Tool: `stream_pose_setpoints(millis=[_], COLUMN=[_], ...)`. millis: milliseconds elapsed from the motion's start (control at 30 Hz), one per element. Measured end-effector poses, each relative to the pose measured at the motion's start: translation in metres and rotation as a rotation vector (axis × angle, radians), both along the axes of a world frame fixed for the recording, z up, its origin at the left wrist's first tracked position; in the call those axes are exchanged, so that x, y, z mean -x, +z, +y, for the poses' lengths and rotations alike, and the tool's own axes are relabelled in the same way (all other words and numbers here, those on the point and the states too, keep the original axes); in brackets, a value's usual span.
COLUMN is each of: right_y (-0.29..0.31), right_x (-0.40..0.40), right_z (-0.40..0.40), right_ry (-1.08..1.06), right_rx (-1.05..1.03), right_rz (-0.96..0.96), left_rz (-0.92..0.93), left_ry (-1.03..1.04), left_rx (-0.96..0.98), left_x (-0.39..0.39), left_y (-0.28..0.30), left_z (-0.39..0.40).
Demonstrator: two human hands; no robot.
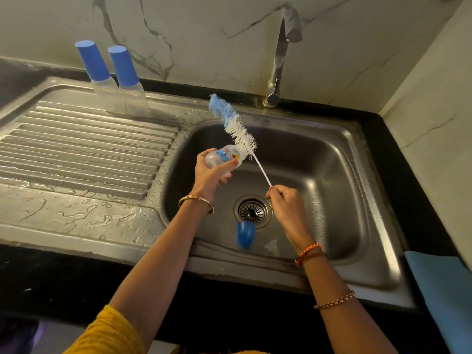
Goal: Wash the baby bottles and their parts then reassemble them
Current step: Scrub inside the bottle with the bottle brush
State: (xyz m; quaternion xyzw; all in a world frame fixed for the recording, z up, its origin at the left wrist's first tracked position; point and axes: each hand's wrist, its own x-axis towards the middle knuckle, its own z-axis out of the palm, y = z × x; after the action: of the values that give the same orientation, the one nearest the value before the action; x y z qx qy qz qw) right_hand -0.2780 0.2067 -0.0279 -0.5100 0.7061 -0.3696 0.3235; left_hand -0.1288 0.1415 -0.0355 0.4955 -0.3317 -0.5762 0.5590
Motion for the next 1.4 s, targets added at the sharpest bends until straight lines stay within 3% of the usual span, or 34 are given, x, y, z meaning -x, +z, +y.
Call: stream_pose_setpoints(millis=[333, 633, 900, 1033, 1233, 1400], right_y=[-0.009, -0.010, -0.012, -0.010, -0.009, -0.010], right_x=[0.007, 0.009, 0.005, 0.011, 0.006, 0.009], right_z=[0.007, 0.008, 0.008, 0.009, 0.012, 0.011], right_ry=[0.043, -0.029, 0.020, -0.055, 0.045, -0.002], right_rx=[0.045, 0.134, 0.028, 0.057, 0.050, 0.069], right_rz=[-0.016, 0.000, 0.080, 0.068, 0.027, 0.001], left_rz=[-0.009, 0.189, 0.103, 0.075, 0.008, 0.025], left_ry=[0.178, 0.228, 0.008, 0.064, 0.159, 0.172], left_rx=[-0.064, -0.147, -0.048, -0.091, -0.098, -0.071], left_x=[-0.003, -0.004, -0.004, -0.004, -0.004, -0.004], left_y=[-0.002, 0.003, -0.002, -0.002, -0.002, 0.000], left_z=[-0.006, -0.008, -0.003, -0.004, -0.005, -0.004])
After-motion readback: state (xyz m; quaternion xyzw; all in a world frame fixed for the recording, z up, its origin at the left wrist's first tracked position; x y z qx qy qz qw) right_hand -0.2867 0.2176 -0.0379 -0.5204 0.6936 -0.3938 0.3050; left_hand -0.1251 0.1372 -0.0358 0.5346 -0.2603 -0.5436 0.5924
